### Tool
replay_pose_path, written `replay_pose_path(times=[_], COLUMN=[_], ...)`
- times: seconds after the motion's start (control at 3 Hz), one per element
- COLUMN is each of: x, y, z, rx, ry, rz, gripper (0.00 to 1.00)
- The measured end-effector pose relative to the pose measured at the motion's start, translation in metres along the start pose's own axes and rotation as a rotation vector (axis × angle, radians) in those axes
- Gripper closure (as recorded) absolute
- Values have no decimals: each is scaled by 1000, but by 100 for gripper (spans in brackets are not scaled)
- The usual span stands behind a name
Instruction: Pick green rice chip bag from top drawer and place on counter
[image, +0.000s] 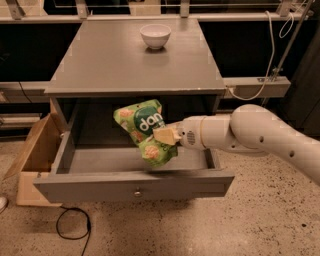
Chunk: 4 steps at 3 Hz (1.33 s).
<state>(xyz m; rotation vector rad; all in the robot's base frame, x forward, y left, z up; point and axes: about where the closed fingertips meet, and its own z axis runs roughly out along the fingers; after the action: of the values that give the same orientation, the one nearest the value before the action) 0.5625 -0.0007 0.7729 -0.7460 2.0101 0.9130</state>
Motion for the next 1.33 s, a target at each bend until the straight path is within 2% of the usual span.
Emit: replay_pose_path(times=[0.33, 0.67, 1.0, 1.33], x=[0, -54, -118, -176], y=[0, 1, 9, 1], z=[0, -21, -41, -37], rx=[0, 55, 96, 114], ry=[0, -100, -188, -241], rz=[0, -58, -144, -187], gripper=[100, 100, 100, 100])
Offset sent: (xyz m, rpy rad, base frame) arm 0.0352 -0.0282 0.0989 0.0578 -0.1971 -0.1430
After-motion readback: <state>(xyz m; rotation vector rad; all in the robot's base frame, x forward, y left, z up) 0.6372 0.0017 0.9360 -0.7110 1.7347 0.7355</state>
